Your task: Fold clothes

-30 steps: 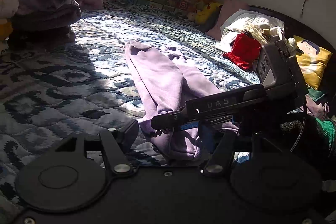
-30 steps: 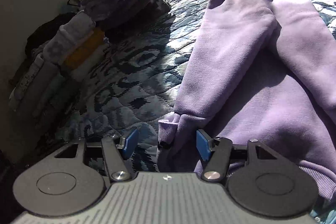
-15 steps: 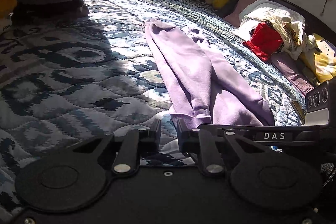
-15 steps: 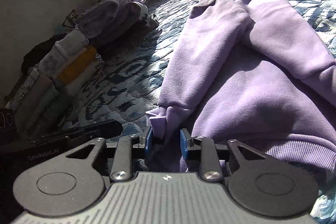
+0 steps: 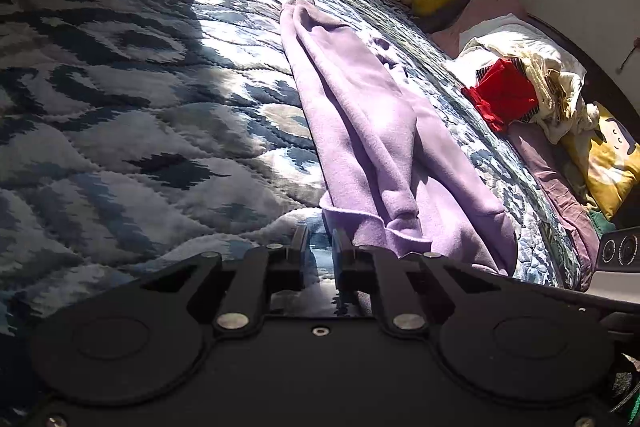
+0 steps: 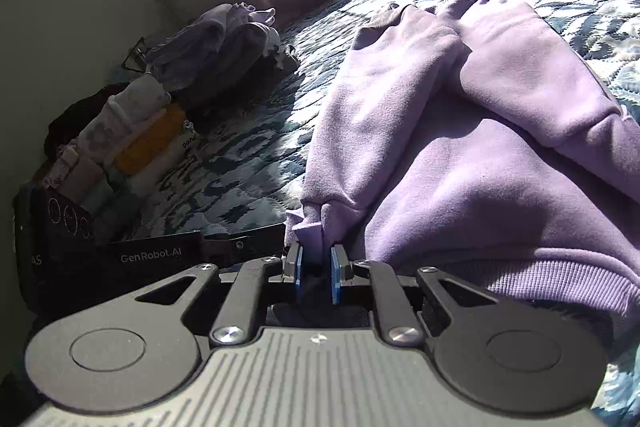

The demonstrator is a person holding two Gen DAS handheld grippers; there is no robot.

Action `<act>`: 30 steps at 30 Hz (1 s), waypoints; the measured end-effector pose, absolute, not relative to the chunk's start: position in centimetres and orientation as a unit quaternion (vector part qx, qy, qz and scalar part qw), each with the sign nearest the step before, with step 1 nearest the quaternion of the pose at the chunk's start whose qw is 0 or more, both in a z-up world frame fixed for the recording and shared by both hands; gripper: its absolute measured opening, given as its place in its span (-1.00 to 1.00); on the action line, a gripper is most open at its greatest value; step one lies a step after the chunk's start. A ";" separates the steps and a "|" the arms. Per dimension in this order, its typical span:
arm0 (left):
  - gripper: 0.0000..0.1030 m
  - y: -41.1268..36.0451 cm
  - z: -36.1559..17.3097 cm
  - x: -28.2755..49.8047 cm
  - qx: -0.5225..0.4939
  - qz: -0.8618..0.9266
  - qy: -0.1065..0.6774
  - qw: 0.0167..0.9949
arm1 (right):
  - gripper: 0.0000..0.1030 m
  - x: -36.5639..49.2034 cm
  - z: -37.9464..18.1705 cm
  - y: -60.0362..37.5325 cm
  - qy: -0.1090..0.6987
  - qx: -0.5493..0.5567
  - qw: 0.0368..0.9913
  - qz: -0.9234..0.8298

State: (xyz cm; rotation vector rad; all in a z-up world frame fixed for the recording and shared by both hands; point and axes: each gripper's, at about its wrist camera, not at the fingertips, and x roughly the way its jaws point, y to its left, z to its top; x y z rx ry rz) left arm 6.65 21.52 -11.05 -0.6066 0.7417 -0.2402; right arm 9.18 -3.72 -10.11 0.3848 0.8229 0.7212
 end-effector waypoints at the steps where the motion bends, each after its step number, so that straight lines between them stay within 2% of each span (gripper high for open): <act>1: -0.76 22.2 -11.2 6.4 -0.320 -0.117 0.351 0.872 | -0.71 9.1 -10.1 -3.7 0.388 0.185 0.837 0.338; 3: -0.43 23.1 -11.3 5.7 -0.362 -0.124 0.335 0.861 | -0.70 8.9 -10.1 -4.0 0.384 0.196 0.838 0.335; 6: -0.31 22.9 -11.3 5.6 -0.378 -0.142 0.332 0.852 | -0.70 9.0 -10.7 -4.7 0.381 0.227 0.831 0.336; 13: -0.50 21.7 -12.8 7.4 -0.397 -0.155 0.346 0.836 | -0.70 9.2 -11.6 -5.7 0.379 0.288 0.806 0.353; 19: -0.66 21.0 -13.1 8.1 -0.392 -0.165 0.344 0.837 | -0.69 9.0 -11.9 -5.8 0.374 0.295 0.802 0.360; 21: -0.77 21.0 -13.0 8.1 -0.388 -0.168 0.343 0.839 | -0.69 8.9 -11.7 -5.6 0.370 0.289 0.805 0.364; 28: -0.80 21.3 -13.8 8.3 -0.397 -0.170 0.345 0.833 | -0.55 8.4 -11.2 -4.5 0.364 0.244 0.824 0.359; 30: -0.72 21.2 -13.5 8.1 -0.390 -0.167 0.344 0.838 | -0.48 7.9 -10.6 -4.3 0.355 0.225 0.835 0.355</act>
